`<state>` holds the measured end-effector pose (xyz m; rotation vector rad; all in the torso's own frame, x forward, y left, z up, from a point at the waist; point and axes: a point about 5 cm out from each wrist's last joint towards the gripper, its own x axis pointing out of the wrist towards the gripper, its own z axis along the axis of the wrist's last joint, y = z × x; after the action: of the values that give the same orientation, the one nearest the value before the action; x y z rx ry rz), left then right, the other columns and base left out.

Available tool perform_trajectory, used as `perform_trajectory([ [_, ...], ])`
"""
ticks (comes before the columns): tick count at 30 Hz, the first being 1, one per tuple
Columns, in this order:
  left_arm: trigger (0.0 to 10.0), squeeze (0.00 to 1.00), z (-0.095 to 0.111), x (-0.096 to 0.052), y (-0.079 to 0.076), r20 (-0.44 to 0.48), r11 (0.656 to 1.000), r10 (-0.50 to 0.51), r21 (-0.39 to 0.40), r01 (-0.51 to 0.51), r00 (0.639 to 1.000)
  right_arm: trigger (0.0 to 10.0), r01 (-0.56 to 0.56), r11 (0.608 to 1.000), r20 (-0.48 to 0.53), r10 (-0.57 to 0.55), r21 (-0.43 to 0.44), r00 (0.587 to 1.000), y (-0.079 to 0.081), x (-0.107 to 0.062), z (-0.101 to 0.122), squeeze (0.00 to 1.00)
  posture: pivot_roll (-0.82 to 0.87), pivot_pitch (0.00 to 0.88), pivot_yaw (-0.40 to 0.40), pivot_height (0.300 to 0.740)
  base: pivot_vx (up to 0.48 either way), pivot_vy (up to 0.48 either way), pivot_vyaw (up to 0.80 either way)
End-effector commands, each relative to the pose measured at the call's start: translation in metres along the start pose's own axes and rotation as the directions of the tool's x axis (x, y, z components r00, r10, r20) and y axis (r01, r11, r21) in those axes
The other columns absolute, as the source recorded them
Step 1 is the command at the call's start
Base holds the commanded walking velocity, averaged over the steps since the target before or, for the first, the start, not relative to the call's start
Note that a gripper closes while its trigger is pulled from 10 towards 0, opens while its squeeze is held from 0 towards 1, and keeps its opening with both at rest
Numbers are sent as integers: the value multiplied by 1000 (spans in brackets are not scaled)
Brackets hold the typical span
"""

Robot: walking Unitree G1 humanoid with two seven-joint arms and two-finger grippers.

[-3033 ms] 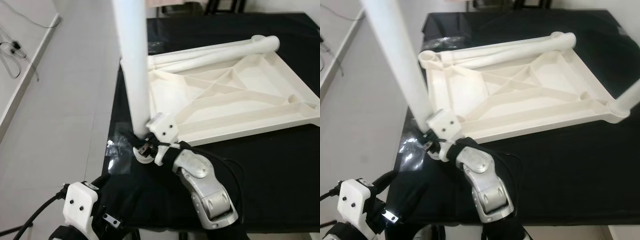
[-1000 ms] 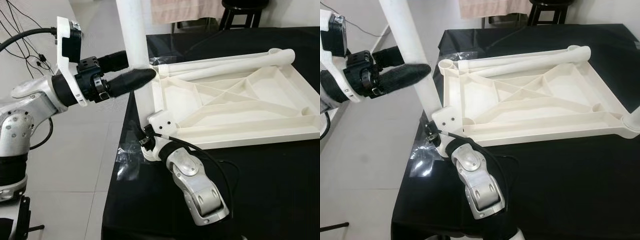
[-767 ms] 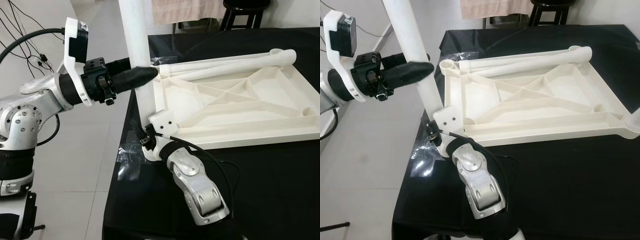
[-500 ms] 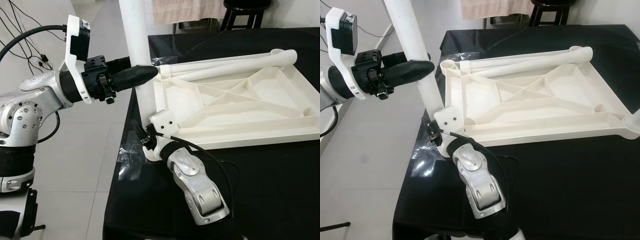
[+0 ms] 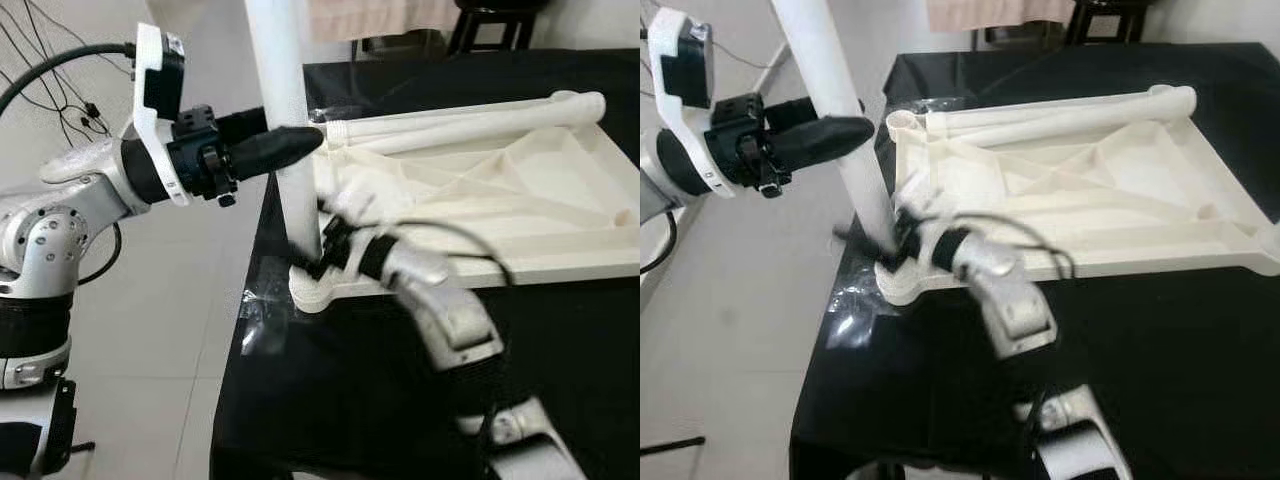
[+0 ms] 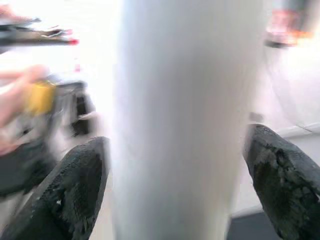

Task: Building children table

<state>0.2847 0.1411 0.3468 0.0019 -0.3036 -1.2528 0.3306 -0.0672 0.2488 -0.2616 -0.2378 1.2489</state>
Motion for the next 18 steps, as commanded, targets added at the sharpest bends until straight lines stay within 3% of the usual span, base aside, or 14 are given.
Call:
perform_trajectory([
  [1,0,0,-11,5,-6,-36,998,-52,-41,50,998,10000,-159,987,5,159,-9,987,3,3,2,0,11,145,94,740,0,0,0],
  [3,0,0,-12,7,-8,-34,997,-59,-44,57,998,10000,-242,970,-13,242,-29,970,0,7,8,0,12,144,93,740,0,0,0],
  [9,0,0,-13,8,-10,-32,997,-64,-47,63,997,10000,-320,947,-30,319,-19,947,-3,18,8,0,12,144,92,740,0,0,0],
  [10,0,0,-13,8,-10,-32,997,-65,-48,64,997,8039,-351,936,-28,350,-12,936,-5,21,8,0,13,144,88,740,0,0,0],
  [11,0,0,-13,8,-11,-32,997,-66,-48,64,997,0,-375,927,-32,375,1,927,-6,23,5,0,11,145,88,740,0,0,0],
  [18,0,0,-13,8,-10,-26,997,-63,-45,62,998,0,-421,906,-76,423,36,903,-7,29,-9,0,10,144,83,740,0,0,0],
])
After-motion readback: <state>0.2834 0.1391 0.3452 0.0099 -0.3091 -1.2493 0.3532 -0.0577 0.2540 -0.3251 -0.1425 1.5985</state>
